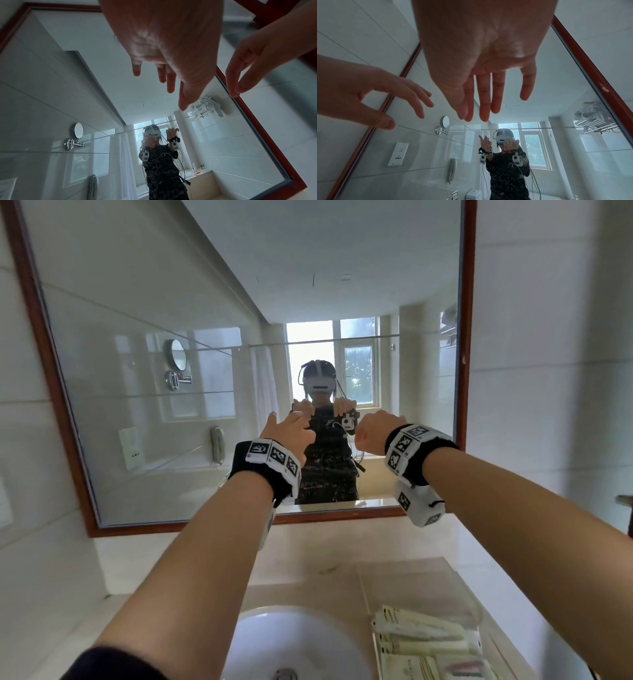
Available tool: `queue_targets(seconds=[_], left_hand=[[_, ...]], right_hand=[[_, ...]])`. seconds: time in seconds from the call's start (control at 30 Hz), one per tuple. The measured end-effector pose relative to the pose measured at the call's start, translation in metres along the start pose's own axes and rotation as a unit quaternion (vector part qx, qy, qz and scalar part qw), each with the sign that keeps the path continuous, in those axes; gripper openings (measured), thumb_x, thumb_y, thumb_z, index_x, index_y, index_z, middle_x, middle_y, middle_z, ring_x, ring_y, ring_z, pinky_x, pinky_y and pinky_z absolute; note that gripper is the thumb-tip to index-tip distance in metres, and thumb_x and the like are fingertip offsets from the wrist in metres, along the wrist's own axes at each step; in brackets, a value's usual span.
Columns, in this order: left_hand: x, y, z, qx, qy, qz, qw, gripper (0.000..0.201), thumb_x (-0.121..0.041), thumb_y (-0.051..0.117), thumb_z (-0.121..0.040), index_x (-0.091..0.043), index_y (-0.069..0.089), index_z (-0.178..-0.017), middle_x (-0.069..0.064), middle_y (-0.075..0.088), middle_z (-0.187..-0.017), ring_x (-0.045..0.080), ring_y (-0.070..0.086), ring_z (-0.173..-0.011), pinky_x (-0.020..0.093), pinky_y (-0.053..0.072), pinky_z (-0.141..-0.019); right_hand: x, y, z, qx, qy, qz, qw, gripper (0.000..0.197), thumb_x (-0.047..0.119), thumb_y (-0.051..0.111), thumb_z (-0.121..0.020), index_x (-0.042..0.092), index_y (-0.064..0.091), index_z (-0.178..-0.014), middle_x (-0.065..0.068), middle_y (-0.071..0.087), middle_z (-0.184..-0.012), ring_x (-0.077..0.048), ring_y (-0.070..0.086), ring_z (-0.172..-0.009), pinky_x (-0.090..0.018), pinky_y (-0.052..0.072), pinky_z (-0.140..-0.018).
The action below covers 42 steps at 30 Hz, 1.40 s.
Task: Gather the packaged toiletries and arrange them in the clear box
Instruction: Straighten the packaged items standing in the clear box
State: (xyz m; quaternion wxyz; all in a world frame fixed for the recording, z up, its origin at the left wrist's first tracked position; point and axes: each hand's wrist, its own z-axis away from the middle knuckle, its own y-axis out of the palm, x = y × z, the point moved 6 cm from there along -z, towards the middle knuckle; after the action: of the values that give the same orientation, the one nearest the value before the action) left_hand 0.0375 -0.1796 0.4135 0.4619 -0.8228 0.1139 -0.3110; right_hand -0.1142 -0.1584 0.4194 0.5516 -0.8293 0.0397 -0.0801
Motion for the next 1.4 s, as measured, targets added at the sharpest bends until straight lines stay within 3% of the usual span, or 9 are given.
queue_targets(seconds=[0.23,0.4,0.6,0.77,0.87,1.0,1.1,1.2,1.4], left_hand=[[0.019,0.009,0.023,0.004,0.002,-0.016,1.000,0.036,-0.021,0.057,-0.089,-0.022,0.055,-0.125,0.002,0.033,-0.149,0.018,0.016,-0.146,0.055,0.016,-0.114],[0.015,0.024,0.029,0.019,0.022,-0.017,0.999,0.037,-0.021,0.057,-0.089,-0.021,0.055,-0.125,0.002,0.039,-0.145,0.019,0.020,-0.144,0.055,0.020,-0.113],[-0.018,0.049,0.031,0.035,0.071,0.007,0.997,0.041,-0.019,0.056,-0.089,-0.020,0.052,-0.130,0.002,0.039,-0.145,0.019,0.020,-0.143,0.054,0.022,-0.114],[-0.066,0.096,0.033,0.092,0.114,0.040,0.988,0.042,-0.016,0.053,-0.089,-0.022,0.051,-0.130,0.002,0.035,-0.148,0.019,0.016,-0.145,0.056,0.016,-0.116],[-0.106,0.131,0.036,0.128,0.147,0.057,0.979,0.041,-0.017,0.051,-0.091,-0.022,0.049,-0.132,0.002,0.035,-0.147,0.020,0.017,-0.144,0.056,0.016,-0.115],[-0.173,0.190,0.042,0.154,0.195,0.091,0.964,0.034,-0.016,0.045,-0.094,-0.019,0.055,-0.126,0.002,0.047,-0.138,0.022,0.034,-0.134,0.047,0.031,-0.111],[-0.230,0.222,0.048,0.162,0.246,0.122,0.948,0.032,-0.014,0.041,-0.095,-0.015,0.058,-0.122,0.004,0.056,-0.128,0.023,0.041,-0.128,0.043,0.035,-0.108],[-0.282,0.252,0.058,0.214,0.264,0.146,0.929,0.032,-0.014,0.041,-0.095,-0.017,0.060,-0.122,0.002,0.060,-0.127,0.022,0.042,-0.129,0.043,0.038,-0.105],[-0.340,0.296,0.069,0.292,0.230,0.168,0.913,0.031,-0.020,0.046,-0.094,-0.028,0.064,-0.118,-0.005,0.061,-0.128,0.020,0.042,-0.129,0.043,0.037,-0.104]], right_hand=[[0.018,0.001,0.017,0.003,-0.001,-0.004,1.000,0.022,0.018,0.054,-0.087,0.016,0.072,-0.100,-0.004,0.071,-0.105,-0.028,0.064,-0.101,-0.052,0.038,-0.105],[0.016,0.015,0.029,0.037,0.005,0.004,0.999,0.023,0.020,0.055,-0.086,0.011,0.071,-0.098,-0.006,0.072,-0.102,-0.027,0.066,-0.094,-0.038,0.047,-0.086],[-0.003,0.043,0.049,0.081,0.035,0.036,0.996,0.026,0.018,0.052,-0.088,0.009,0.071,-0.104,-0.008,0.071,-0.106,-0.028,0.065,-0.099,-0.035,0.049,-0.081],[-0.033,0.088,0.077,0.140,0.079,0.030,0.987,0.027,0.020,0.050,-0.091,0.010,0.069,-0.107,-0.006,0.070,-0.110,-0.027,0.065,-0.101,-0.032,0.052,-0.083],[-0.060,0.129,0.096,0.175,0.115,0.023,0.978,0.026,0.019,0.051,-0.085,0.012,0.071,-0.100,-0.007,0.072,-0.100,-0.027,0.068,-0.090,-0.033,0.055,-0.078],[-0.105,0.193,0.118,0.242,0.151,-0.002,0.958,0.025,0.017,0.051,-0.084,0.009,0.071,-0.096,-0.010,0.071,-0.100,-0.030,0.068,-0.088,-0.036,0.057,-0.083],[-0.133,0.241,0.137,0.305,0.133,-0.020,0.943,0.025,0.018,0.054,-0.089,0.007,0.072,-0.103,-0.010,0.071,-0.108,-0.027,0.067,-0.099,-0.038,0.055,-0.091],[-0.153,0.284,0.155,0.360,0.098,-0.032,0.927,0.028,0.016,0.052,-0.092,0.006,0.070,-0.110,-0.011,0.069,-0.116,-0.026,0.065,-0.106,-0.038,0.051,-0.098],[-0.180,0.342,0.183,0.422,0.028,-0.061,0.904,0.024,0.023,0.061,-0.088,0.020,0.071,-0.110,-0.004,0.066,-0.120,-0.023,0.062,-0.109,-0.029,0.047,-0.094]])
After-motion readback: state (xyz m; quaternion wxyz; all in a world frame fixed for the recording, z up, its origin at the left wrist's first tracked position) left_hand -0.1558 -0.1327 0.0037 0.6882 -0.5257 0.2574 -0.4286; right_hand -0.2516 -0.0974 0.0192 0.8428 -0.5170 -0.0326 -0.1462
